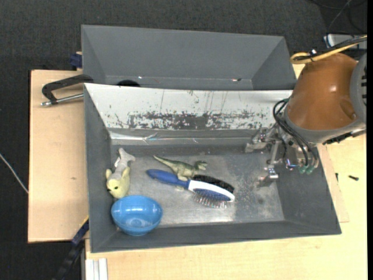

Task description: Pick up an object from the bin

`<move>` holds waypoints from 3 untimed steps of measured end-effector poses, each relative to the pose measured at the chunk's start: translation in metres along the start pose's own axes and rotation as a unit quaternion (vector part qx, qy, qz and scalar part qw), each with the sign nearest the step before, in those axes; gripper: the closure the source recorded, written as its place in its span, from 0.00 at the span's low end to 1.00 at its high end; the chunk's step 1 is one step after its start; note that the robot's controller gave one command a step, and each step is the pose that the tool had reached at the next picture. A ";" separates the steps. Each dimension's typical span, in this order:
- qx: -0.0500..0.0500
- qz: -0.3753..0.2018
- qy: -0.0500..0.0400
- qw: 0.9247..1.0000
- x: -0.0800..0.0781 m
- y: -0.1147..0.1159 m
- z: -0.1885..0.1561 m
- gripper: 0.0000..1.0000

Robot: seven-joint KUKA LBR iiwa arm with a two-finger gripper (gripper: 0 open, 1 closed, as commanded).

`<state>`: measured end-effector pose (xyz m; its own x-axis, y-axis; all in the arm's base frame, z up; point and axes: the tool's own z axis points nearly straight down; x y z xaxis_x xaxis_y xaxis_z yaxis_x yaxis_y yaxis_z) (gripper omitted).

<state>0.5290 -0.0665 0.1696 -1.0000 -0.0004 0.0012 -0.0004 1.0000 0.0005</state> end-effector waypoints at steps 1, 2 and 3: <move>-0.001 -0.145 0.002 0.989 0.014 0.032 0.090 0.00; 0.000 -0.145 0.000 0.989 0.013 0.031 0.088 1.00; 0.000 -0.145 0.000 0.989 0.013 0.031 0.088 0.00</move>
Offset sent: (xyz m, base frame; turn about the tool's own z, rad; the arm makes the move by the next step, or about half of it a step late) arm -0.0134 0.0307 -0.0888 -0.2921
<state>0.5163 -0.0350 0.0813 -0.9576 -0.2882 0.0007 -0.2882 0.9576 0.0010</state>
